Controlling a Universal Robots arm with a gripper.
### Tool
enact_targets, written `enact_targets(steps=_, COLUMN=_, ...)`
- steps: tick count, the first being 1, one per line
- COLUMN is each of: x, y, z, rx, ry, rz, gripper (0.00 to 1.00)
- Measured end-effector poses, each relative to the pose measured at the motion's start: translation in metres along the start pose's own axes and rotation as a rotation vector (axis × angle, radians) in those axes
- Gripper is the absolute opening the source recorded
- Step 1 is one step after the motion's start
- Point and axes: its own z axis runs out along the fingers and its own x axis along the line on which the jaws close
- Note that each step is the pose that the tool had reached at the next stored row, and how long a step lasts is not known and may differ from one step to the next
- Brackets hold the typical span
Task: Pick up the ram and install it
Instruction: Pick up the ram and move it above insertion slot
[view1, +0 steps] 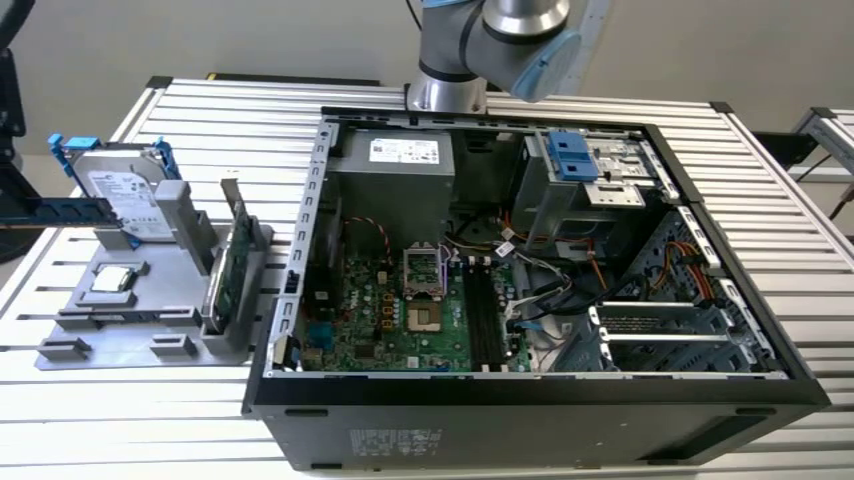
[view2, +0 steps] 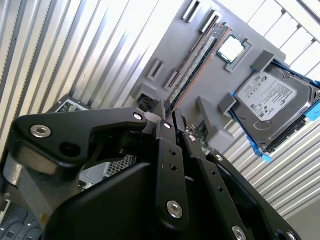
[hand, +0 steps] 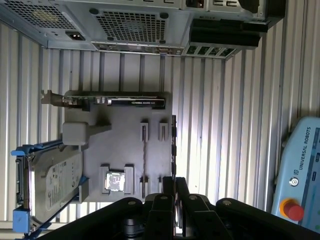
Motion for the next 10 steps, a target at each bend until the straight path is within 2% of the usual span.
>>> enact_targets(steps=10, x=0.0, y=0.0022, z=0.0001, rx=0.0, ry=0.0, rz=0.0, gripper=0.0)
